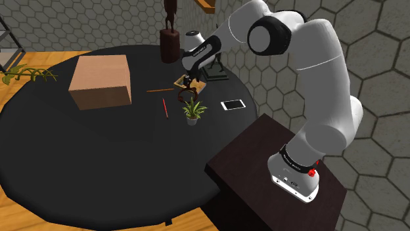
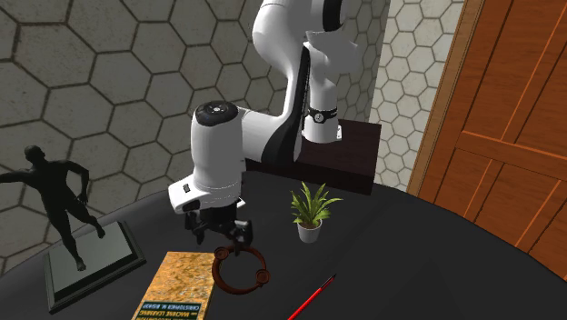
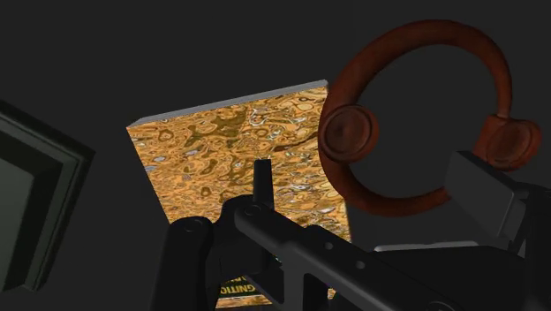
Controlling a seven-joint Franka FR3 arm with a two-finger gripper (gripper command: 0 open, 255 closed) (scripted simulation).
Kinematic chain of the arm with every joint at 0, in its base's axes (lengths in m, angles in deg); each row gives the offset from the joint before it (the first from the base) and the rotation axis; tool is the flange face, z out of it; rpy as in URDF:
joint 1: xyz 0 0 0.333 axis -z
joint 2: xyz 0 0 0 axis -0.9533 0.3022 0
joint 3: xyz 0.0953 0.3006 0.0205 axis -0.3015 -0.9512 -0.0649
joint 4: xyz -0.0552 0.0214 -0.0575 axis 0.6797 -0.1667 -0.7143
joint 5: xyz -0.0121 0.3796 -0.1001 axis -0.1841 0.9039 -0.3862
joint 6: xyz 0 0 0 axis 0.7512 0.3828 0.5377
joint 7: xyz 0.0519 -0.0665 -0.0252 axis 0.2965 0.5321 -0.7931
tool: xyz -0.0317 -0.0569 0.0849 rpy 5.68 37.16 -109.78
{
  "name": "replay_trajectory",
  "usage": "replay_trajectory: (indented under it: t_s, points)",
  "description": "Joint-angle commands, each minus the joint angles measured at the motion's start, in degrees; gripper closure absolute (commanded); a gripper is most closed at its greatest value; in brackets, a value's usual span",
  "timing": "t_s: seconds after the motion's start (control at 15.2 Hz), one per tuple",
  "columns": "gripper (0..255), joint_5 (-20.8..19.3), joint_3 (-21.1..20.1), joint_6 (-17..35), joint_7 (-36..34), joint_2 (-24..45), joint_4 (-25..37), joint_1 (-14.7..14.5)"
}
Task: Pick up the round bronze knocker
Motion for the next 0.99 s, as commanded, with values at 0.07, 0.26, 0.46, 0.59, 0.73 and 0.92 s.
replay_trajectory:
  t_s: [0.07,0.26,0.46,0.59,0.73,0.92]
  points:
    - [0,0.07,-0.04,-0.17,0.14,4.03,4.44,0.23]
    - [0,0.06,-0.05,0.91,-0.03,5.89,5.2,0.26]
    - [0,0.06,-0.05,1.8,-0.16,7.53,5.95,0.29]
    - [0,0.06,-0.05,1.79,-0.16,7.54,5.97,0.3]
    - [255,0.07,-0.05,1.72,-0.14,7.54,6.04,0.31]
    - [255,0.07,-0.05,1.71,-0.14,7.54,6.05,0.31]
